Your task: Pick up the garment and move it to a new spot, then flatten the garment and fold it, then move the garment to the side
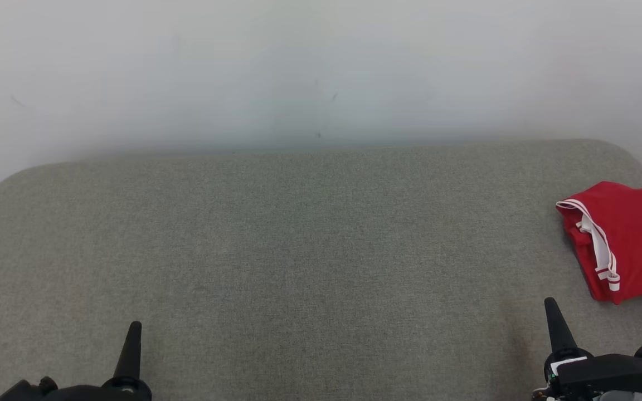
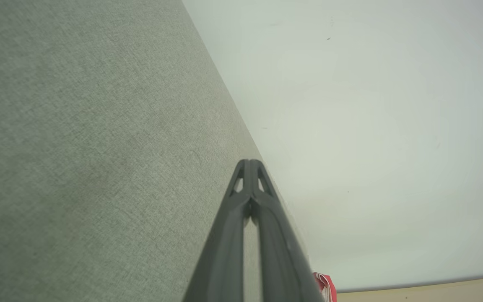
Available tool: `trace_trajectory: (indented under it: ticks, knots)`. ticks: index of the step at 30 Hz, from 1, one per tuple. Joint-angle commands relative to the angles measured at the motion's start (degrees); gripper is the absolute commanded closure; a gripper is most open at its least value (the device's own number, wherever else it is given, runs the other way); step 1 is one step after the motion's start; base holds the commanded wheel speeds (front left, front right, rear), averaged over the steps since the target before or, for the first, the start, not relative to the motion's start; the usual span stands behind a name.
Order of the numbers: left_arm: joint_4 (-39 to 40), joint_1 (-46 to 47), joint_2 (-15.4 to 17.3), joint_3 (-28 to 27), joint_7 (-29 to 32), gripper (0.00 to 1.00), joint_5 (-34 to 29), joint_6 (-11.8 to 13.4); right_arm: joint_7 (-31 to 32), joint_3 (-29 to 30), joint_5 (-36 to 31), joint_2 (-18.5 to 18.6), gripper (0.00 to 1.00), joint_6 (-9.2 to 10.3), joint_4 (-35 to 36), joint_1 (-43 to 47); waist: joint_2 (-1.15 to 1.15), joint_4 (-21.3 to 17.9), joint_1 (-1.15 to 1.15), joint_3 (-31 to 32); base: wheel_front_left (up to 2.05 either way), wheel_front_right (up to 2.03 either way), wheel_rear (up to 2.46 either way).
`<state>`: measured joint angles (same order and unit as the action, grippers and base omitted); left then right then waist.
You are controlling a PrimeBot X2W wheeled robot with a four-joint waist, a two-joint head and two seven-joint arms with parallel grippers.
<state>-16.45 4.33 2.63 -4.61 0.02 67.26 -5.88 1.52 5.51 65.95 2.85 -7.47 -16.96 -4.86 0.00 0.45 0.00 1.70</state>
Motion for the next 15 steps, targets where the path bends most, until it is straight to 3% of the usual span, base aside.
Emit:
trace_trajectory:
  ticks: [1,15]
  knots:
    - [0.71,1.22,0.25,-0.29,0.46,1.00,1.32,-0.25,0.18,0.19,1.54,0.09,1.00,-0.02,0.67,-1.18,0.00,-0.01,0.00,-0.03,0.00,0.00,0.00]
    - [1.30,1.60,0.29,-0.85,2.35,1.00,8.75,-0.69,1.74,0.47,9.23,0.08,1.00,-0.03,1.42,-1.25,0.00,-0.12,0.00,-0.52,0.00,0.00,0.00]
